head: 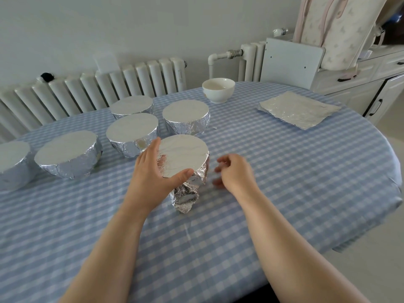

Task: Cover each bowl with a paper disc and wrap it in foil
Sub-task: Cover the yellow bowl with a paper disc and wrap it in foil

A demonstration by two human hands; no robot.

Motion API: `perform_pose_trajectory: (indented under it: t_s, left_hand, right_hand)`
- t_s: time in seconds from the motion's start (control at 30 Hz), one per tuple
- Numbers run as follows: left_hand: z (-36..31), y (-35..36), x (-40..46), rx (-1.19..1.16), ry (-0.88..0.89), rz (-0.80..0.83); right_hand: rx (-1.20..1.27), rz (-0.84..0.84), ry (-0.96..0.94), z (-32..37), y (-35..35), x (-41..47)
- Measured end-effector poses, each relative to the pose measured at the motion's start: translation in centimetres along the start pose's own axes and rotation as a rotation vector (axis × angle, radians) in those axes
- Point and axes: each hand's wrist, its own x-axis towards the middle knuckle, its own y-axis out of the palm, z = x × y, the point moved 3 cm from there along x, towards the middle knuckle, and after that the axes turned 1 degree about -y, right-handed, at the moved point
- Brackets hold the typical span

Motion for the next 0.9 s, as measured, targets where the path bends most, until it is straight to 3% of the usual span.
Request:
perform_pose_trajectory:
  t_s: [0.1,0.27,0.67,0.9]
  left_hand:
    - [-0.3,-0.2,-0.1,0.006,0.001,0.006]
    - [-0.4,-0.2,-0.1,0.041,0.014,0.023]
    - [-0.7,-1.0,0.0,0.082,-0.009,0.047]
    - [-0.2,-2.4,-0.2,0.431,0.019,-0.243]
  right_hand:
    - [-0.050,-0.122,-0.231,1.4,-0.4,-1.2]
    - [-0.295,-0.088,-0.387,2.4,0.4,-3.7]
    - [-0.237,0.021,-0.218,2.8,0.9,-1.2]
    - [-0.113,0.273,-0.219,3.9,0.8,1.6]
